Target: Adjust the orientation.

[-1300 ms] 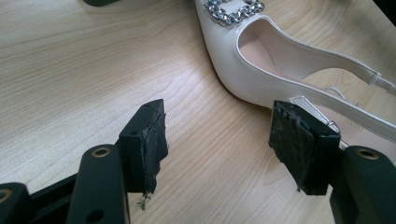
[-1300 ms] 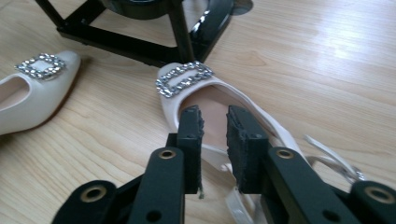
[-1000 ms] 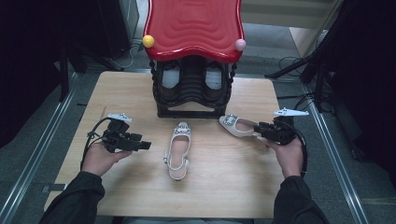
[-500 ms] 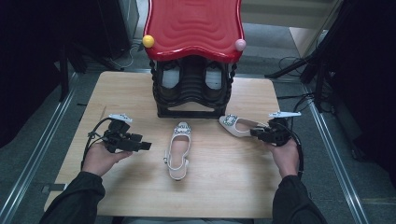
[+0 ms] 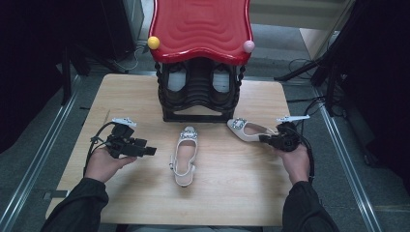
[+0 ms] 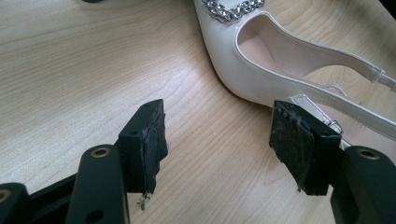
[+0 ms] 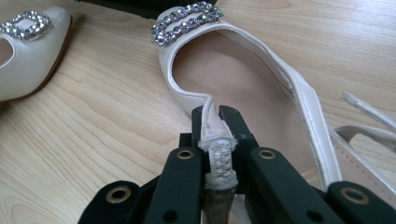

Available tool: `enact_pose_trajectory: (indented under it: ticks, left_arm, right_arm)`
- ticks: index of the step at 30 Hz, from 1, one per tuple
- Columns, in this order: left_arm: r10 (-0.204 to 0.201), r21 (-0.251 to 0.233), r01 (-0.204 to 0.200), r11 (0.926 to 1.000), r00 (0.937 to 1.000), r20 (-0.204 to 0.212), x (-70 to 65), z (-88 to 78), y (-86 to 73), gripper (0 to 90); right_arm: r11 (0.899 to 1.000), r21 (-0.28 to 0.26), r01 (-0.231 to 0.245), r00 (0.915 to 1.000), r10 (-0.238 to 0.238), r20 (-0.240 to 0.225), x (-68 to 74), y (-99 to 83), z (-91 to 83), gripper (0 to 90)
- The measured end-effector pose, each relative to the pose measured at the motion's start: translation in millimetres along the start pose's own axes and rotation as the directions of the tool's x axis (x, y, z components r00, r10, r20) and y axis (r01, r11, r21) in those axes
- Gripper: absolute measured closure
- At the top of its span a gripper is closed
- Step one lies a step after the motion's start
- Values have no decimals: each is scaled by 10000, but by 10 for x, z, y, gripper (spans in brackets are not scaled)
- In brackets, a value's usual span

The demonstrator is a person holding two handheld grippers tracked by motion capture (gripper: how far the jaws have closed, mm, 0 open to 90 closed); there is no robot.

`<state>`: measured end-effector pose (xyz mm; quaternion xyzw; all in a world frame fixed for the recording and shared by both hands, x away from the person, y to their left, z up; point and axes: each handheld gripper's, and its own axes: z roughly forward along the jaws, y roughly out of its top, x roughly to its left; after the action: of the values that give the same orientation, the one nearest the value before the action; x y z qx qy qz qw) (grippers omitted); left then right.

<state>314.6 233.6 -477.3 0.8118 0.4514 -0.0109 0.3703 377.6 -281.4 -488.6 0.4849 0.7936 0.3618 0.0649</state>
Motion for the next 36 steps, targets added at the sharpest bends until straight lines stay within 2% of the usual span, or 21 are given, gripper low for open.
enact_pose_trajectory:
  ticks: [5,11,15,19,25,30,36]
  left_arm:
    - [-62,-56,62,10000,10000,11,4,-6,-2,365]
    - [-55,-74,55,10000,10000,21,0,-8,-1,365]
    - [-74,-84,74,9999,10000,26,5,-13,1,365]
    - [-42,-137,43,9999,10000,82,0,-14,11,365]
    - [85,-99,-84,9999,9999,124,-13,18,44,362]
    - [167,-79,-165,9998,9996,216,-33,54,82,362]
    - [229,-30,-228,9997,9994,271,-42,79,108,361]
  right_arm:
    - [9997,-221,-104,9999,103,-6,22,39,-60,888]
    - [9992,-376,-131,9999,127,-114,134,99,-127,892]
    - [9981,-570,-224,9992,204,-346,206,130,-170,895]
    - [9984,-549,-109,9977,72,-676,311,164,-199,898]
    - [9972,-747,100,9964,-162,-829,505,202,-239,898]
    - [9973,-724,98,9963,-159,-850,618,201,-201,897]
    - [9963,-838,193,9981,-241,-561,759,214,-71,897]
